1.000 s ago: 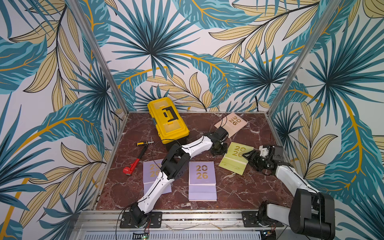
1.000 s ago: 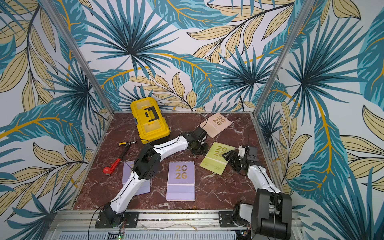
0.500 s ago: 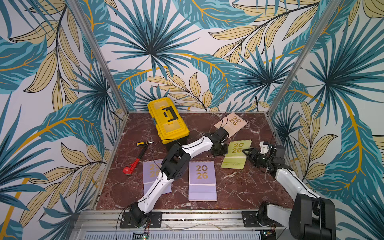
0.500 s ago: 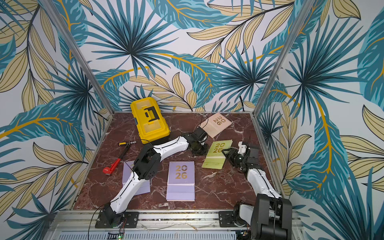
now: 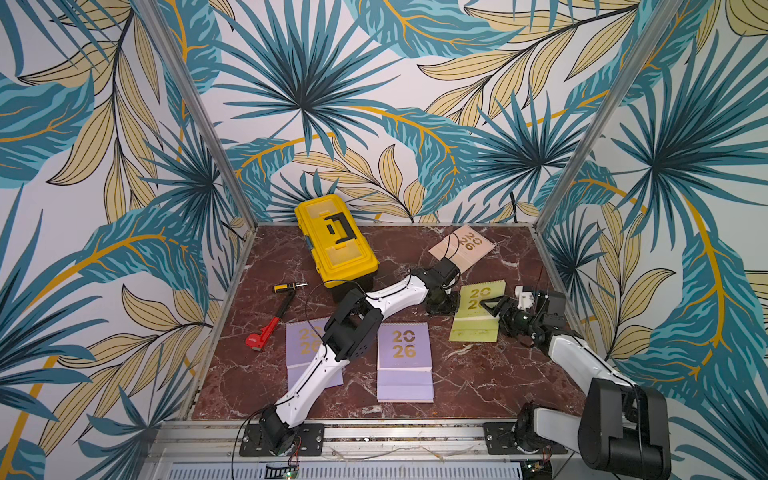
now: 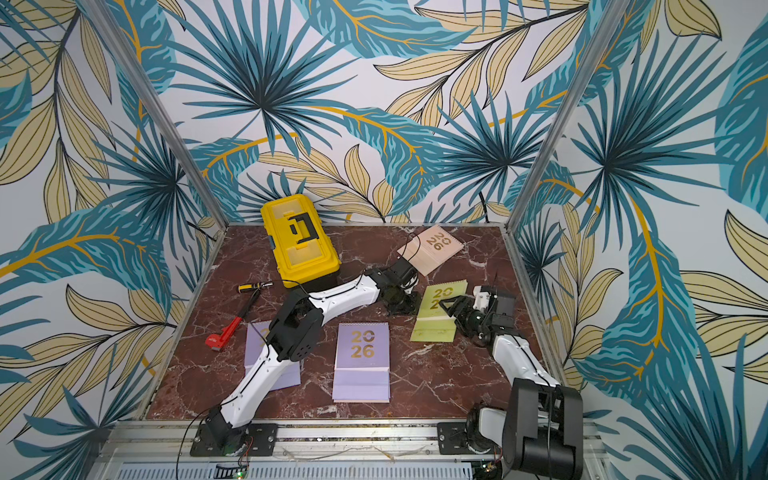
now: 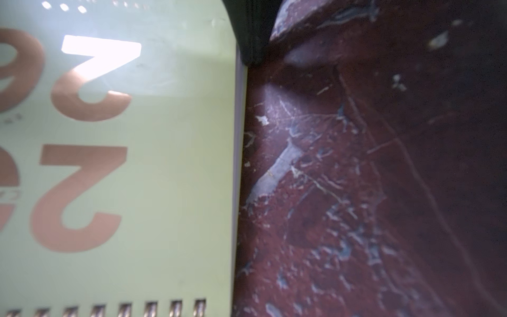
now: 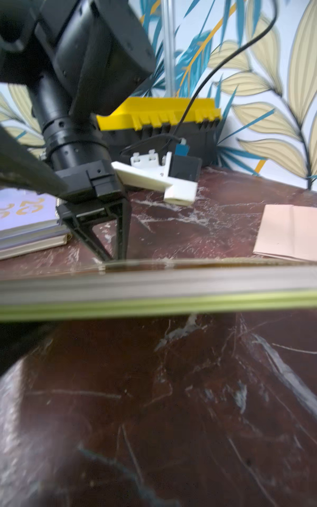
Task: Stack the calendars
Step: Pick up the calendar at the center of the board.
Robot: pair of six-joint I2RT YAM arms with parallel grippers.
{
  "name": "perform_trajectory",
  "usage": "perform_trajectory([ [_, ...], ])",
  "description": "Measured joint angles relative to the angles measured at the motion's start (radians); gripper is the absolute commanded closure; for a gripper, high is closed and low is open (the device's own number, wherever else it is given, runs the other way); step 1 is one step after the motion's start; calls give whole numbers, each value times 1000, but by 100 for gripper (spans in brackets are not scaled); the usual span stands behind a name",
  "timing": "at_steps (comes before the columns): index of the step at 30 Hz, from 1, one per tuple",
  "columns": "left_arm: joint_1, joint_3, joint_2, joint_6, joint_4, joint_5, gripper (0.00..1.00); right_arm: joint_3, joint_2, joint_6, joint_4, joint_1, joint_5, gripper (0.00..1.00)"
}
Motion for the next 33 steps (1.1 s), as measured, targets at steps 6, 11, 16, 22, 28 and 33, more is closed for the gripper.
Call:
perform_trajectory([
  [6, 0, 0, 0, 0, 0, 1, 100, 67, 6, -85, -145, 0, 42, 33],
  [11, 0, -6, -2, 0, 6, 4, 100, 92, 38, -126, -206, 2, 71, 51],
  [16, 0, -7, -2, 0, 7, 6, 100, 107, 53, -157, -252, 2, 101, 66],
  [22, 0, -7, -4, 0, 5, 8, 100, 109, 47, -174, -262, 3, 99, 91],
  [28, -2, -18, -28, 2, -13, 8, 100, 107, -7, -167, -264, 10, 92, 100],
  [33, 0, -61, -120, 11, -17, -6, 100, 95, -70, -149, -286, 10, 89, 100],
])
